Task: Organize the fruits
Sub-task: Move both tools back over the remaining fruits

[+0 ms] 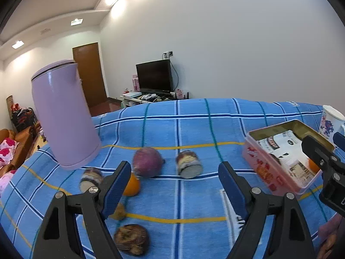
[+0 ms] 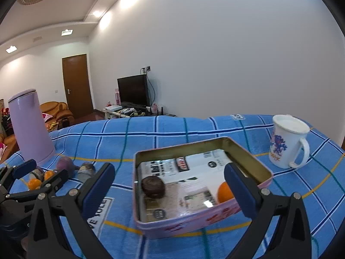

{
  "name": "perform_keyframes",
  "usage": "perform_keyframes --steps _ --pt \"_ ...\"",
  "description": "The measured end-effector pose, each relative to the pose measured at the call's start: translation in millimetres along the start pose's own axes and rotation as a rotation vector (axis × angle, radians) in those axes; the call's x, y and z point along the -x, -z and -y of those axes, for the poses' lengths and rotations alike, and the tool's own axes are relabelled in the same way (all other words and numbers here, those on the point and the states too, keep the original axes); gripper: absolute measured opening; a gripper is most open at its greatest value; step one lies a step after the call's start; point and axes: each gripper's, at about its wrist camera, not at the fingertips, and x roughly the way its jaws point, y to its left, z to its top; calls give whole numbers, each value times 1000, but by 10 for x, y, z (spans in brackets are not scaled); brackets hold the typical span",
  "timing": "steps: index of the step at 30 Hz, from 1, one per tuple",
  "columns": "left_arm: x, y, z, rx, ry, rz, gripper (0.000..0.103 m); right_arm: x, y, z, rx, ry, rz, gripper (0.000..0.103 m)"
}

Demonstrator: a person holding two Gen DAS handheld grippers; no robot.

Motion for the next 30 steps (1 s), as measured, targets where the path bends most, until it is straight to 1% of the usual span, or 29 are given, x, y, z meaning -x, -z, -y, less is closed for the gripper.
perform_keyframes --steps 6,12,17,24,30 --pt "-12 30 -217 10 -18 -13 84 -5 34 -267 24 -45 -14 103" --pt "-51 53 -471 15 -55 -18 84 -29 59 -527 45 -85 -27 103" --pt "-87 57 -678 24 -76 -22 84 -57 72 -701 58 -90 -36 103" --pt "-120 68 -987 47 -106 -22 84 -113 82 -899 76 -61 -48 103" --pt "-152 66 -1187 59 -119 -28 84 -147 84 -1066 91 -71 -58 103"
